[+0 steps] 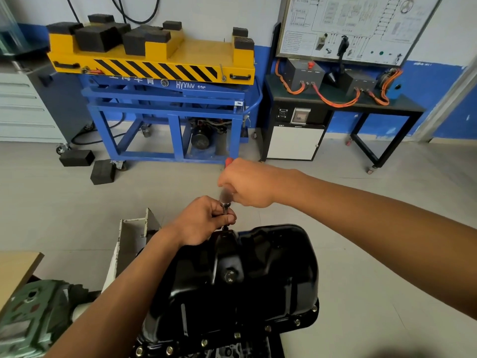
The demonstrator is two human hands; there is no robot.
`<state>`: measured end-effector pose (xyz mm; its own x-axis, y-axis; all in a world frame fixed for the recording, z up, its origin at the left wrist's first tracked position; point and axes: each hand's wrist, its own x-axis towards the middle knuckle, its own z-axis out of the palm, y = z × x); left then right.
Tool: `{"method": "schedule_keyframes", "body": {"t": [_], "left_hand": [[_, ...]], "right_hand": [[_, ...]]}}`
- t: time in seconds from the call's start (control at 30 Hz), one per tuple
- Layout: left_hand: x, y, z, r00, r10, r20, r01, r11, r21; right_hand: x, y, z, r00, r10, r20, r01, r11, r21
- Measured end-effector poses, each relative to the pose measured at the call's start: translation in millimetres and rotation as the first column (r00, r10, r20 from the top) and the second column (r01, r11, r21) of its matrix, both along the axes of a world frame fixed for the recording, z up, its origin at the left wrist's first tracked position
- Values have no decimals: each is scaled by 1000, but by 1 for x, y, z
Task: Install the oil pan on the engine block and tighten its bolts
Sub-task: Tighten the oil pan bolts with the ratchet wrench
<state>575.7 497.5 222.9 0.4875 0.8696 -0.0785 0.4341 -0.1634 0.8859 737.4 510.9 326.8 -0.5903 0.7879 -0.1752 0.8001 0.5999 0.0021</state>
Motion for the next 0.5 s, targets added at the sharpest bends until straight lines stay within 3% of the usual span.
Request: {"method": "schedule_keyframes", "body": {"t": [0.17, 0.3, 0.5], "left_hand": [[-2, -1, 0, 1000, 14, -12, -14, 1000, 9], [1, -2, 1, 999, 43, -21, -42, 998, 45], [4, -3, 3, 999, 41, -33, -38, 995, 96]], "right_hand": [[6, 2, 3, 995, 17, -99, -29, 992, -123], [7, -1, 6, 999, -42, 0, 42, 998, -44], [-11, -24, -5, 993, -115, 10, 115, 992, 43]]}}
